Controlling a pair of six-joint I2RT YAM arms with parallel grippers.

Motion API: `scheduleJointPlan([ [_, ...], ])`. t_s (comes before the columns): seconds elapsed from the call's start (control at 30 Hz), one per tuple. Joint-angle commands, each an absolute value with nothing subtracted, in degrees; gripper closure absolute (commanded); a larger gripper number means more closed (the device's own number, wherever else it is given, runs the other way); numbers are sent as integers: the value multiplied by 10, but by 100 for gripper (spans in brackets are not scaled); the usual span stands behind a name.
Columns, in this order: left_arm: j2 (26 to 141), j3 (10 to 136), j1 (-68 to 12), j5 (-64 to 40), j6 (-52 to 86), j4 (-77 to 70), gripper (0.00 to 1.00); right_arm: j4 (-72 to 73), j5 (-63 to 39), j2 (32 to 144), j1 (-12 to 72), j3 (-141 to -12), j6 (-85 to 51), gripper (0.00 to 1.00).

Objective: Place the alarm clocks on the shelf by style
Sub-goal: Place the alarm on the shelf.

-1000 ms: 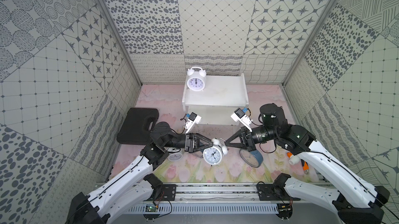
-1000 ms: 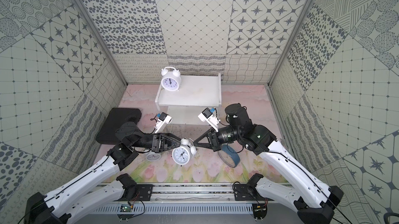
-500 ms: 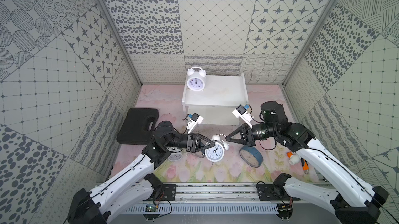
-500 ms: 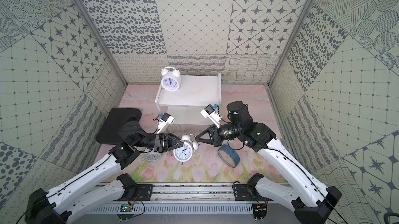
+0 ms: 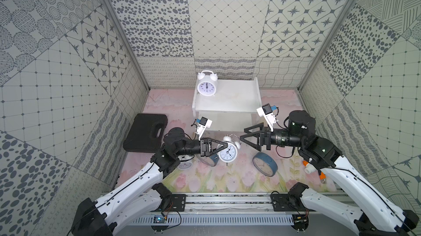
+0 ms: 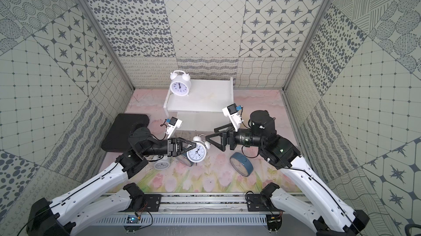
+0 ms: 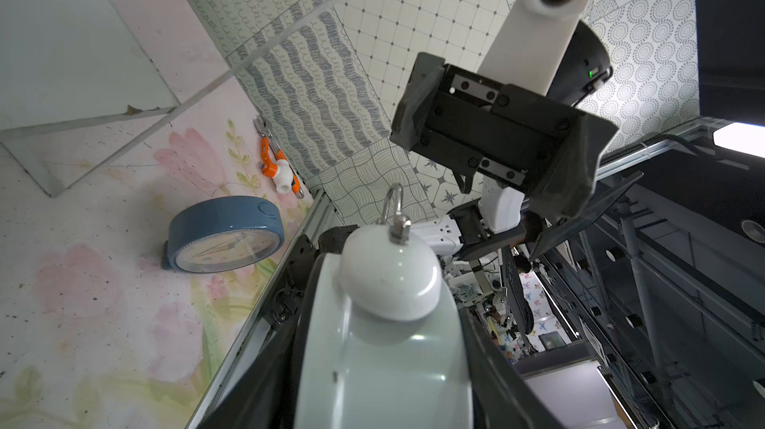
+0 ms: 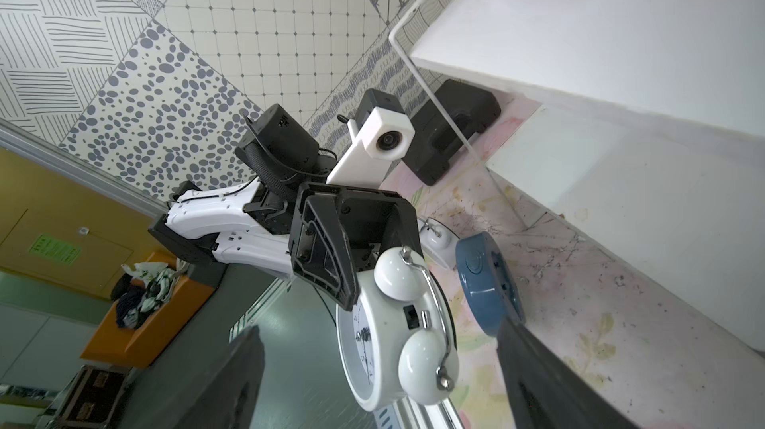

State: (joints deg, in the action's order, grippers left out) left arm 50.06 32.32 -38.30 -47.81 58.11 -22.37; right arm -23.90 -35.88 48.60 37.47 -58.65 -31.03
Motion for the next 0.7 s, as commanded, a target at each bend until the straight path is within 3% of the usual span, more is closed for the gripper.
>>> scheduleJointPlan([
  [0.0, 511, 317, -385, -390, 630, -408, 82, -104, -331, 458, 379, -538, -398, 6],
  [0.37, 548, 334, -385, -411, 716, -545, 82, -135, -318, 467, 423, -527, -383, 8],
  [0.67, 546, 348, -385, -424, 738, -565, 82, -128, -335, 489, 428, -526, -387, 10],
])
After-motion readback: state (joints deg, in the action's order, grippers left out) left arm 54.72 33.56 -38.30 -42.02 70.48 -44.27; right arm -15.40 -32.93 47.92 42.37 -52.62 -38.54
